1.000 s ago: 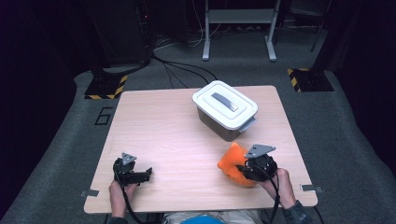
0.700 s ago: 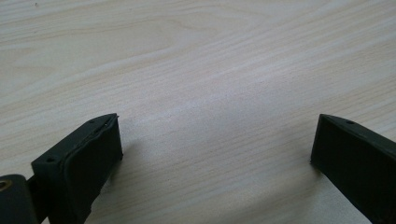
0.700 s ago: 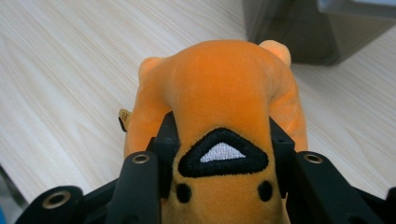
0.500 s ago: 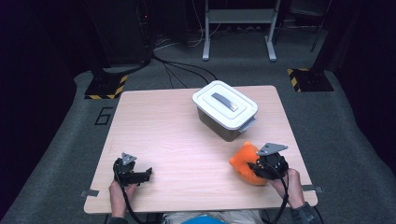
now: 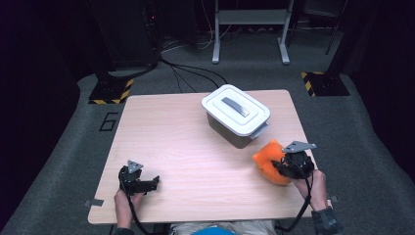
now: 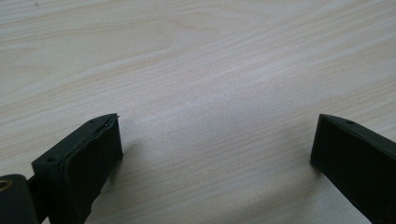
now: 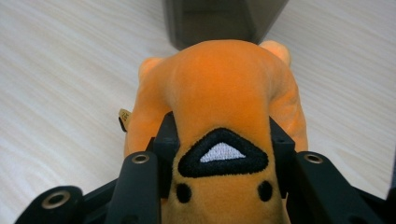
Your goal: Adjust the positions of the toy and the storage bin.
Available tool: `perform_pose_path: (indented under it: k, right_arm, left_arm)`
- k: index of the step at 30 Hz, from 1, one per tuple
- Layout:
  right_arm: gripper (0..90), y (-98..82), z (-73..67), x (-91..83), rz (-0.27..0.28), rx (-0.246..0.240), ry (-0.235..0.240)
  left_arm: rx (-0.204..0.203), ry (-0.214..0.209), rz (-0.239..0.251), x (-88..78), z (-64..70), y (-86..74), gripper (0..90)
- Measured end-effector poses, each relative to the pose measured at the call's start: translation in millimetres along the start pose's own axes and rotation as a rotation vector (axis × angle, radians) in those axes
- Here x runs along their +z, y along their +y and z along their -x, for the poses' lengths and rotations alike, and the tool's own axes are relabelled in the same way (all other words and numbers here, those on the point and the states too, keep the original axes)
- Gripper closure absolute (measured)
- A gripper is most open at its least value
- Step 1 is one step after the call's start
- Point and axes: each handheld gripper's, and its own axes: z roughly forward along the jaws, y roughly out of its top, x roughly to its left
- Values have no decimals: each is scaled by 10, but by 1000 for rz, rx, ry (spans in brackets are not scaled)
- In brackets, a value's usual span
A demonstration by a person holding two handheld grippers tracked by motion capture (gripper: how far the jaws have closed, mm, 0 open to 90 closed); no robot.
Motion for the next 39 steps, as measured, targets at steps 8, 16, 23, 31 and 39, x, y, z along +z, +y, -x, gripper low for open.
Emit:
perform_pose_path:
  k: [8,16,23,31,39]
  right_arm:
    - [587,93,198,40,6,35,-49]
    - [587,166,381,111,-5,78,-95]
    - [583,173,530,163,-2,113,-127]
    - [574,186,642,228,-13,142,-169]
    - [566,226,750,306,-20,183,-182]
  left_arm:
    - [0,0,0,0,0,0,18]
    - [0,0,0,0,0,0,18]
    - [0,0,0,0,-1,0,18]
    - [0,0,1,1,0,-1,19]
    - [0,-1,1,0,0,0,20]
